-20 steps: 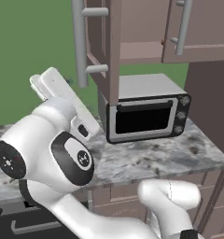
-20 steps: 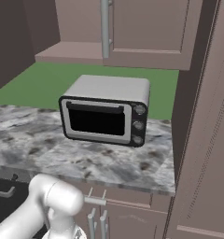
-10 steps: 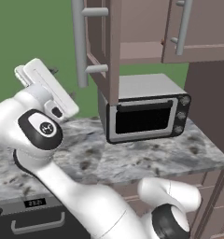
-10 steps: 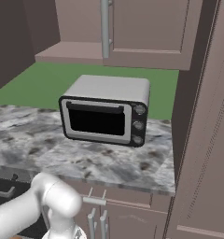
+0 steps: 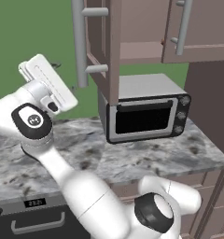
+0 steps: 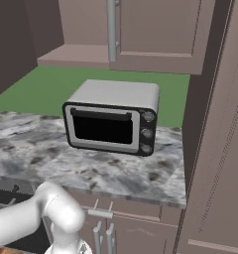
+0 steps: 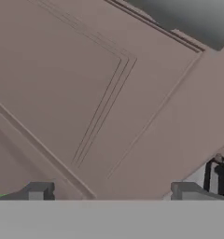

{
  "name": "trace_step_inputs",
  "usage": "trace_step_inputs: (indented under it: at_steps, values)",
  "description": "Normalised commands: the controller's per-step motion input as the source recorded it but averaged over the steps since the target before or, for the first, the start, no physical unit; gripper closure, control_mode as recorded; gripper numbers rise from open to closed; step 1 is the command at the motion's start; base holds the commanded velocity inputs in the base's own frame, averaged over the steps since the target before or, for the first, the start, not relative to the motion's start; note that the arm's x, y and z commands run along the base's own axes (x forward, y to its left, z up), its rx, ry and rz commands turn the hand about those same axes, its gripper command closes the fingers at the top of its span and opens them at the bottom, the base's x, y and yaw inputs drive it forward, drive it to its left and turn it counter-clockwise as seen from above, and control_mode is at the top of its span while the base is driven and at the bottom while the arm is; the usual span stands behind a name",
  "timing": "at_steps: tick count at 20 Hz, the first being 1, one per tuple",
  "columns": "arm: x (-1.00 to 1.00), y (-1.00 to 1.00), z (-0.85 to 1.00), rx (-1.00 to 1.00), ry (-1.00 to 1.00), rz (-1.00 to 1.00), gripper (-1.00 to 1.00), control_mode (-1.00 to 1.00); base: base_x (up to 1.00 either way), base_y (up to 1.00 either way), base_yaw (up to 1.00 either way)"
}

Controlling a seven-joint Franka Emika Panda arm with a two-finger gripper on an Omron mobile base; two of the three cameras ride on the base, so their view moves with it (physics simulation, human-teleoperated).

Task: Pick the potato from the counter and place it in the cabinet. Then close the cabinet.

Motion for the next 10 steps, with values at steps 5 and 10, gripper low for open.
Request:
trace_step_inputs:
  at_steps: [5,10]
  values:
    - [0.17,-0.54,0.18,-0.02,-0.01,-0.16,-1.0,-1.0,0.0,0.0,0.0]
    - [0.12,-0.71,0.37,0.0,0.0,-0.13,-1.0,-1.0,0.0,0.0,0.0]
